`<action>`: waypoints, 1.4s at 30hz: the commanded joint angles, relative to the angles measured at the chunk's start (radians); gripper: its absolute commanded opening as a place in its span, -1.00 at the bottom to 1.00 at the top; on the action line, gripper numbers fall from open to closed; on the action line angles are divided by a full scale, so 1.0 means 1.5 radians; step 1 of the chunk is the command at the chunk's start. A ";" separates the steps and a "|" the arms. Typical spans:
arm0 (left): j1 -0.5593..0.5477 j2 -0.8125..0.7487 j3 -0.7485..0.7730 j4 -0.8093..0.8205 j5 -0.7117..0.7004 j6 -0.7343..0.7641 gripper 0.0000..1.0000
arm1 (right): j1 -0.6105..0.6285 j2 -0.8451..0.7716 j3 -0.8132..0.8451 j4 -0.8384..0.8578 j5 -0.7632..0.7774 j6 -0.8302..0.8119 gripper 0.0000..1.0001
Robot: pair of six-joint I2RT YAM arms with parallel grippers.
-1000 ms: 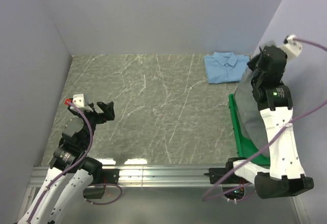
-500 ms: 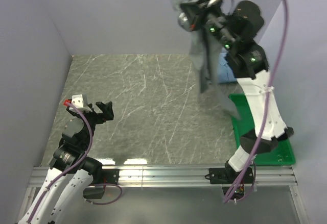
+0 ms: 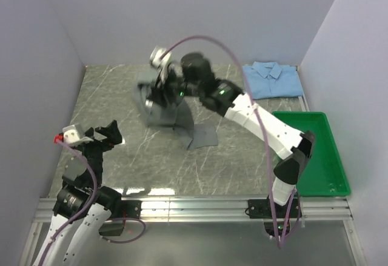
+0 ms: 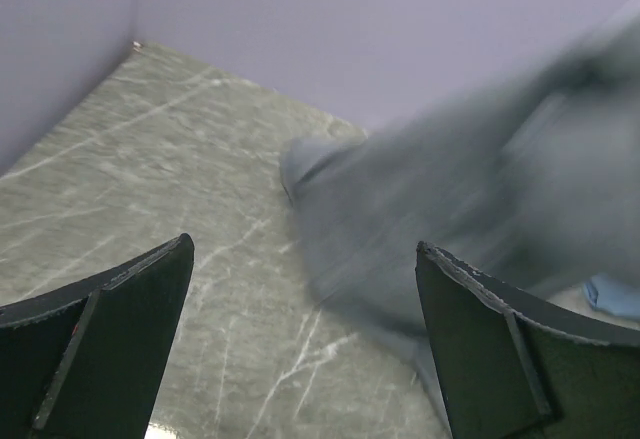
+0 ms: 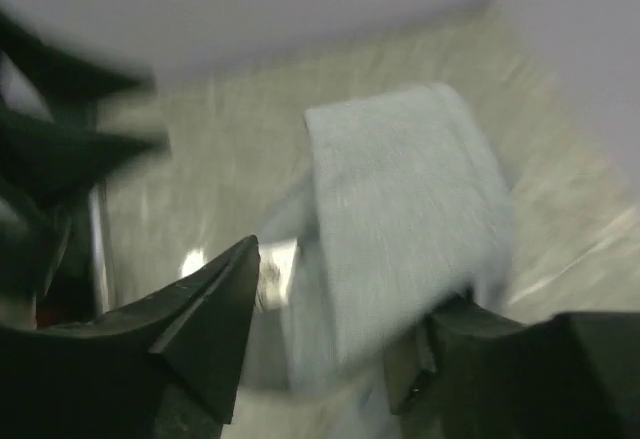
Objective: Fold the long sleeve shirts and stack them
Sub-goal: Move the shirt to the center of the board, then flatten the shirt out
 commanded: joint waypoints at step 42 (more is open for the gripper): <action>0.004 0.427 0.083 -0.114 0.191 -0.247 0.99 | -0.113 0.188 -0.359 0.078 0.060 0.246 0.14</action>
